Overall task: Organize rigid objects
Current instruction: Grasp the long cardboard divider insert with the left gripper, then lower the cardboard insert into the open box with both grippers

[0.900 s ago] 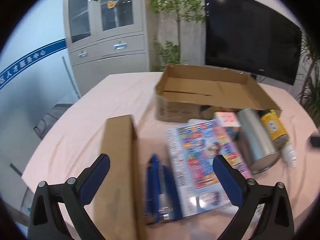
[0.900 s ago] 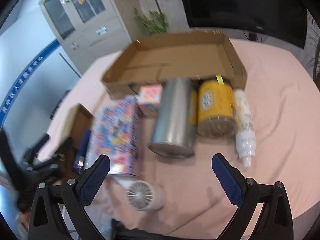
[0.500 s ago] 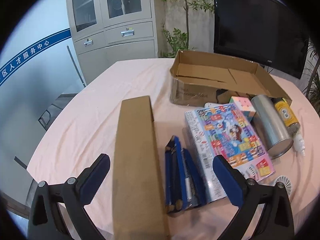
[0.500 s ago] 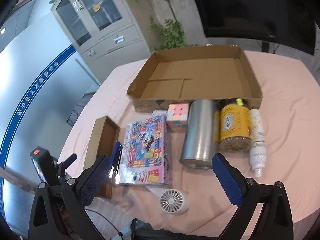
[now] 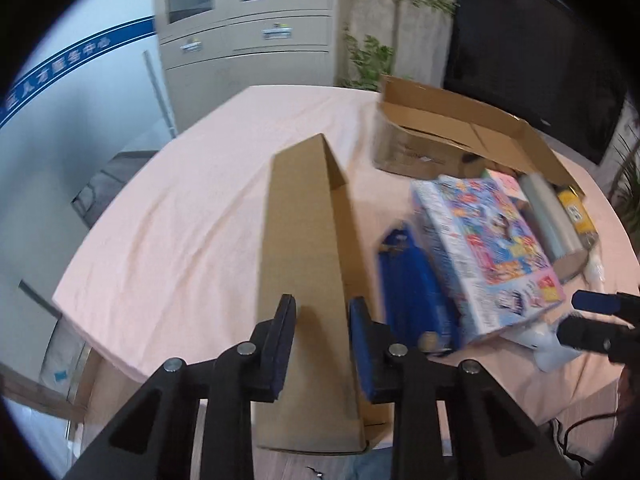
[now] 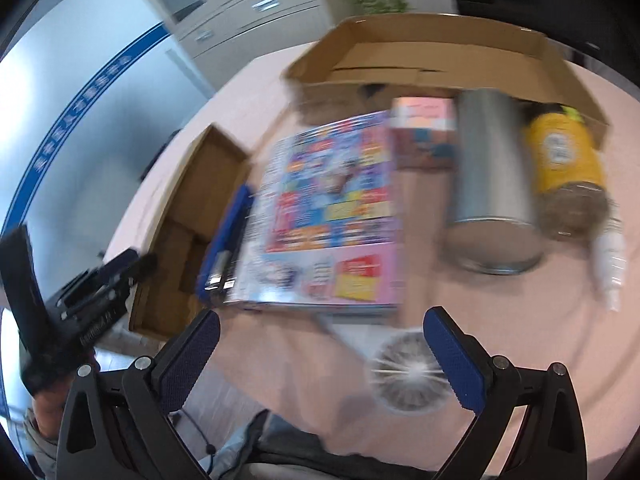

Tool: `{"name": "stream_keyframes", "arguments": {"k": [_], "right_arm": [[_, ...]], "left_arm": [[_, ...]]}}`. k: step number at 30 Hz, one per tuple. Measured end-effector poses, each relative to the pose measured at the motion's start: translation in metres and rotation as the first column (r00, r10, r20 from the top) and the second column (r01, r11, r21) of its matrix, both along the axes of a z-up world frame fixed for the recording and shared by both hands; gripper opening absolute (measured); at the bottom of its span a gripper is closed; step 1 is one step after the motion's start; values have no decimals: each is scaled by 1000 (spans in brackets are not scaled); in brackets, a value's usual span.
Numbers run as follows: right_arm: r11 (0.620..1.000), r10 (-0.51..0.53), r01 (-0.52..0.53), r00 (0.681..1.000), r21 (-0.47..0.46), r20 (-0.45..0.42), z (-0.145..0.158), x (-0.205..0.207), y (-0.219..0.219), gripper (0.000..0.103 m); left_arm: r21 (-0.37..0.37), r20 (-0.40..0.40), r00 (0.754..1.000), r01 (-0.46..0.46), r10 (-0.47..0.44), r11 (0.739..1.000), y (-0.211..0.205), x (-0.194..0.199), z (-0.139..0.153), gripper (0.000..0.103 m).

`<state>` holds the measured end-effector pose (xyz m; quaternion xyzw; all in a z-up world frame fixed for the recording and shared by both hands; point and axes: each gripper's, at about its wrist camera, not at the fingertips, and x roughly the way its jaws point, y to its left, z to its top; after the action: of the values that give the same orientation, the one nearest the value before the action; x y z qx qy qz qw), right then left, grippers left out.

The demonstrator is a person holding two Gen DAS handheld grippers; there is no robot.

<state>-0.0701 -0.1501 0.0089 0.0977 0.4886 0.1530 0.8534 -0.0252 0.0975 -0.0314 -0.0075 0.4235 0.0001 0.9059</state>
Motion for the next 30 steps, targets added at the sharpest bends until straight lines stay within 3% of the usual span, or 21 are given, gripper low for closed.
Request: {"name": "stream_keyframes", "arguments": {"k": [6, 8, 14, 16, 17, 18, 19, 20, 23, 26, 28, 30], "right_arm": [[991, 132, -129, 983, -36, 124, 16, 9, 68, 102], [985, 172, -168, 977, -44, 125, 21, 16, 93, 99], [948, 304, -293, 949, -123, 83, -4, 35, 176, 75], [944, 307, -299, 951, -139, 33, -25, 43, 190, 55], [944, 311, -309, 950, -119, -4, -38, 51, 197, 50], [944, 316, -317, 948, -92, -32, -47, 56, 200, 44], [944, 321, -325, 945, -57, -59, -56, 56, 201, 29], [946, 318, -321, 945, -40, -70, -59, 59, 205, 30], [954, 295, -297, 954, -38, -52, -46, 62, 204, 27], [967, 256, -255, 965, -18, 60, 2, 64, 189, 27], [980, 196, -196, 967, -14, 162, 45, 73, 171, 27], [992, 119, -125, 957, 3, 263, 94, 97, 140, 27]], "left_arm": [[-120, -121, 988, -114, 99, 986, 61, -4, -32, 28], [-244, -164, 982, -129, 90, 961, 76, -8, -47, 28], [-342, -164, 985, -115, 61, 933, 85, -27, -58, 30], [-372, -148, 988, -102, 49, 922, 86, -28, -59, 24], [-382, -136, 990, -90, 40, 920, 86, -26, -60, 20], [-373, -120, 992, -79, 36, 924, 86, -24, -60, 20], [-351, -111, 993, -67, 30, 934, 83, -24, -58, 20], [-314, -98, 995, -52, 22, 948, 77, -23, -52, 20], [-294, -49, 999, -31, 18, 955, 76, -24, -26, 21], [-216, 90, 995, 65, -46, 974, 57, -9, 35, 20], [-159, 188, 975, 153, -123, 975, 37, 13, 79, 20], [-100, 277, 937, 248, -213, 963, 10, 49, 124, 21]]}}
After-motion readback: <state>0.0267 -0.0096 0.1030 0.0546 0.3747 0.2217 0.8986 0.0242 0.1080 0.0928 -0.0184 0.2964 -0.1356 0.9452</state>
